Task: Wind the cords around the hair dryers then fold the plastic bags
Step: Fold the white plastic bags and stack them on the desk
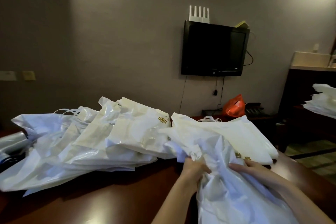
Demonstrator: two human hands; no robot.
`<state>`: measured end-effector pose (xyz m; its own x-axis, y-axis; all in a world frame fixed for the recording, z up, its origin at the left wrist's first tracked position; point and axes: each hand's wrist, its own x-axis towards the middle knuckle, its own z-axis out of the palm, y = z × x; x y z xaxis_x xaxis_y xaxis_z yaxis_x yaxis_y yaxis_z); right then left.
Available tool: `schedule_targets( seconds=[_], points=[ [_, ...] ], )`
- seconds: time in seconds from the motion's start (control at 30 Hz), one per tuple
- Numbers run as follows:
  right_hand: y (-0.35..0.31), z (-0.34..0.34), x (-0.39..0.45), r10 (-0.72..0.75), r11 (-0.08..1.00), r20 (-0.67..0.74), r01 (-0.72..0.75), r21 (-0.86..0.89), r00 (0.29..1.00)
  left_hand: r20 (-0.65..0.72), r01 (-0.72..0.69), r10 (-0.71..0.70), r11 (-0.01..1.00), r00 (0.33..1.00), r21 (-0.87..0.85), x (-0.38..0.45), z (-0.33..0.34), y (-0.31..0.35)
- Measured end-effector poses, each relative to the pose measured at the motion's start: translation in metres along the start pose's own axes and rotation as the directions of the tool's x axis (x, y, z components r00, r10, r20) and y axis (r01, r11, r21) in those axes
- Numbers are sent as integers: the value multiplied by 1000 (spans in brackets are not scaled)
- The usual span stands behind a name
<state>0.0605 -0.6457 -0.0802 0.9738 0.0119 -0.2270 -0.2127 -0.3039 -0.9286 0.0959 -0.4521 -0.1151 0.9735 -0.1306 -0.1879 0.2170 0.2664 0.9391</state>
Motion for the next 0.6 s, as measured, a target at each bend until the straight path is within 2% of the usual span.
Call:
schedule_targets(
  seconds=[0.1,0.2,0.27,0.37,0.47,0.6],
  points=[
    [-9,11,3,-18,997,51,14,80,999,30,-65,61,987,998,148,4,-10,37],
    [-41,31,20,-161,980,32,155,125,987,31,-185,183,947,983,262,7,-37,90],
    [-76,58,27,-282,948,81,264,180,956,-2,-226,234,939,972,261,9,-67,127],
    [-127,119,55,-356,924,158,323,203,921,-97,-245,283,924,954,294,7,-131,173],
    [-155,198,93,-413,905,110,393,162,904,-242,-220,326,898,914,381,5,-204,204],
    [-188,296,124,-398,911,125,375,168,909,-383,-139,332,882,862,451,5,-300,239]
  ],
)
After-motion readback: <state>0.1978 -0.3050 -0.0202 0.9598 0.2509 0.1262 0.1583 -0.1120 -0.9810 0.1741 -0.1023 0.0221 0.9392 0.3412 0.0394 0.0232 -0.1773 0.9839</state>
